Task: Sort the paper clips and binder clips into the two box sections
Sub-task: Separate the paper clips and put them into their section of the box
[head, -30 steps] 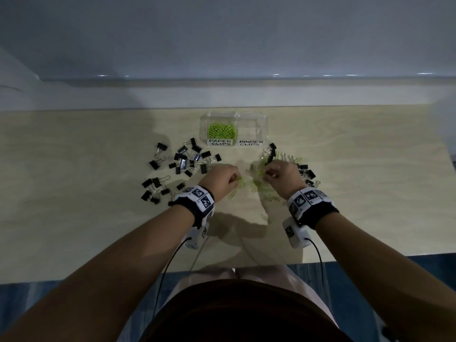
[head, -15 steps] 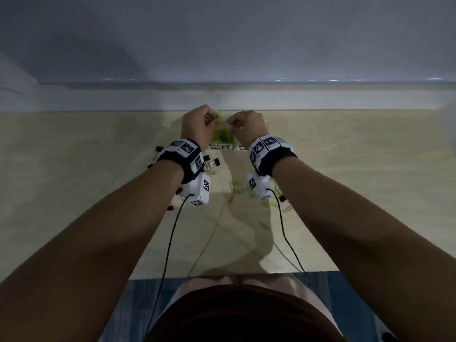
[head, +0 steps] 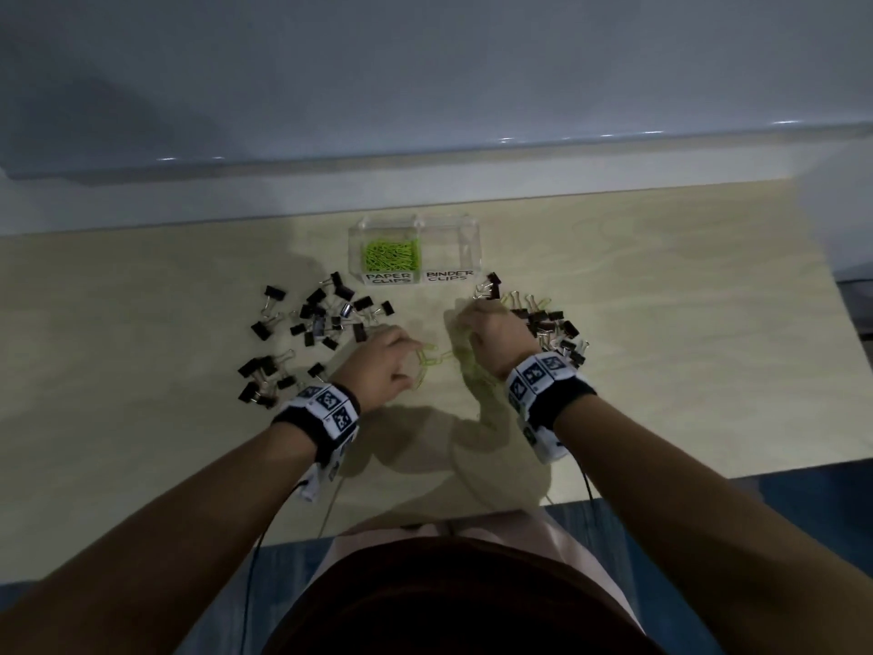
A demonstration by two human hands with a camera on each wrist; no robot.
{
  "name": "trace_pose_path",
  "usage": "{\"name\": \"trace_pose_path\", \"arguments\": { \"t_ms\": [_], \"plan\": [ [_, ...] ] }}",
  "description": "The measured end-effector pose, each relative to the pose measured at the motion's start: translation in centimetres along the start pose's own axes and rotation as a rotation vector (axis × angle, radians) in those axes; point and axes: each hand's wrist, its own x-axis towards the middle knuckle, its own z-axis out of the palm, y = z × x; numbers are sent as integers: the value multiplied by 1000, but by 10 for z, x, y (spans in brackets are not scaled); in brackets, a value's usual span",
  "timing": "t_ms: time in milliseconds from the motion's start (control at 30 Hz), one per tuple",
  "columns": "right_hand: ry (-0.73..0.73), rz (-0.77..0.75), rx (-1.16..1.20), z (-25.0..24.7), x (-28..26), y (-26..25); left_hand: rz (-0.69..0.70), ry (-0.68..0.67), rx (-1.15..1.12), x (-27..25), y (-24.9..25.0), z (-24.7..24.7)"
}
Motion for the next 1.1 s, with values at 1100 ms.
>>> {"name": "trace_pose_path", "arguments": {
  "t_ms": [1100],
  "plan": [
    [26,94,8,19,-45,-3,10,-78,154,33,48,29]
  ]
}}
